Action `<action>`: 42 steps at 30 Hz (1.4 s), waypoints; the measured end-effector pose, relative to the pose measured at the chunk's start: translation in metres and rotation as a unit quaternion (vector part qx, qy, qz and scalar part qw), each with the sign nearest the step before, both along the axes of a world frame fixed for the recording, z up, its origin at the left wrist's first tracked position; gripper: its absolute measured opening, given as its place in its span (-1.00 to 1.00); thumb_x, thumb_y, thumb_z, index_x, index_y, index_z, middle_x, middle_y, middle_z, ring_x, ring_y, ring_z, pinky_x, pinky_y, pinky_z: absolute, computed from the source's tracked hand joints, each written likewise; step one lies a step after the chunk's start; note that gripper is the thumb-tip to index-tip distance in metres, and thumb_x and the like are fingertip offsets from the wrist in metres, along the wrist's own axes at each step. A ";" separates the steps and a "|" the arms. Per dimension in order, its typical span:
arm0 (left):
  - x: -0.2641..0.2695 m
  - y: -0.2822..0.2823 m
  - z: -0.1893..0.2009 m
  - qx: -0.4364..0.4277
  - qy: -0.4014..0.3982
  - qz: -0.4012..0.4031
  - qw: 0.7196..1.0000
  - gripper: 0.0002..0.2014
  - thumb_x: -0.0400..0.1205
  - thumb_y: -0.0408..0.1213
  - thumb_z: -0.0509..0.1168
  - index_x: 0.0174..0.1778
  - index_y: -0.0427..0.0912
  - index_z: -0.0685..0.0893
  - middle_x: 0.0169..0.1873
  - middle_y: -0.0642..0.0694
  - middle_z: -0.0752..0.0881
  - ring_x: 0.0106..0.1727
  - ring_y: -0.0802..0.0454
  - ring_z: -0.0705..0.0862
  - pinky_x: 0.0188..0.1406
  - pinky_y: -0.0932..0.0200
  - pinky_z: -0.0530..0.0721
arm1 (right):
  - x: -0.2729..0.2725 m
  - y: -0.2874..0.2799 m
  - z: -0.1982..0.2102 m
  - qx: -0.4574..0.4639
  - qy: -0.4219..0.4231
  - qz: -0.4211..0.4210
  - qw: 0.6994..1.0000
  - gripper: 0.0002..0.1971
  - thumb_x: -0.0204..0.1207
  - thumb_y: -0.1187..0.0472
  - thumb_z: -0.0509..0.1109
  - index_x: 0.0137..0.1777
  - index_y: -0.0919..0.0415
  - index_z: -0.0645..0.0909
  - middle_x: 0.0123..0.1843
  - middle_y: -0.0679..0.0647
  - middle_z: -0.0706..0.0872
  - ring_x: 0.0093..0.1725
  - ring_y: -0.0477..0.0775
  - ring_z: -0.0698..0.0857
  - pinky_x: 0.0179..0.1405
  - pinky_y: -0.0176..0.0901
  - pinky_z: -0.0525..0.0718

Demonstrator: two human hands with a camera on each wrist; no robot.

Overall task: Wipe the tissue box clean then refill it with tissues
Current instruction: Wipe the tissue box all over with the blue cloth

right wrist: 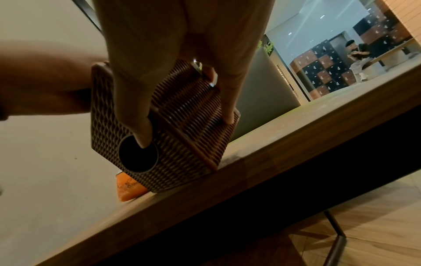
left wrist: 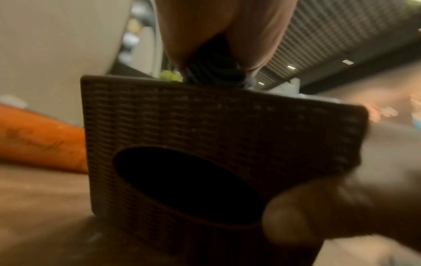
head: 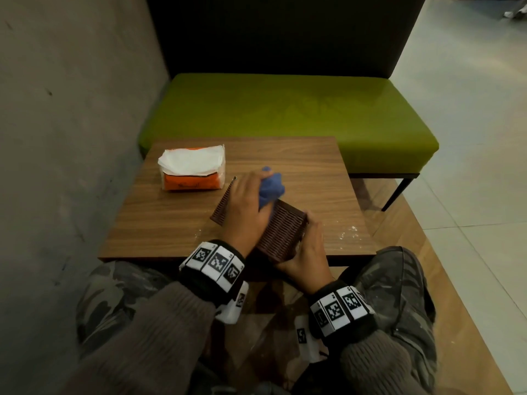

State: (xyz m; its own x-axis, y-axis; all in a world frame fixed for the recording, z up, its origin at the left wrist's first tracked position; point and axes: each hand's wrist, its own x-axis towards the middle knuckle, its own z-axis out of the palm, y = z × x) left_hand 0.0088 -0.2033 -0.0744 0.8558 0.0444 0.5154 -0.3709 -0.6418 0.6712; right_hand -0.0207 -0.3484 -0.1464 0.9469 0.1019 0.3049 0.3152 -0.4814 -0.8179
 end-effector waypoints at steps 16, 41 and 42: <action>-0.007 0.038 -0.012 0.040 -0.036 -0.068 0.996 -0.52 0.42 -0.49 0.40 0.27 -0.17 0.51 0.19 -0.07 0.56 0.25 0.13 0.46 0.27 0.22 0.46 | -0.002 -0.004 0.002 0.000 0.002 0.002 1.000 0.10 0.05 0.13 0.76 0.47 -0.02 0.07 0.32 -0.09 0.30 0.37 -0.05 0.39 0.33 -0.18 0.46; -0.024 0.055 -0.028 -0.048 0.019 0.014 0.999 -0.52 0.47 -0.43 0.43 0.29 -0.11 0.48 0.20 0.05 0.49 0.26 0.11 0.52 0.25 -0.05 0.59 | -0.003 0.002 0.007 -0.011 0.053 -0.016 0.998 0.10 0.07 0.20 0.74 0.55 0.21 0.14 0.38 0.01 0.31 0.38 -0.08 0.31 0.33 -0.20 0.36; -0.019 0.052 -0.023 -0.077 0.033 0.059 0.995 -0.54 0.49 -0.42 0.44 0.28 -0.13 0.49 0.18 0.04 0.49 0.24 0.07 0.53 0.21 -0.09 0.62 | -0.002 0.001 0.004 -0.008 0.054 -0.023 0.998 0.10 0.06 0.21 0.74 0.55 0.23 0.15 0.37 0.04 0.32 0.37 -0.08 0.31 0.33 -0.20 0.36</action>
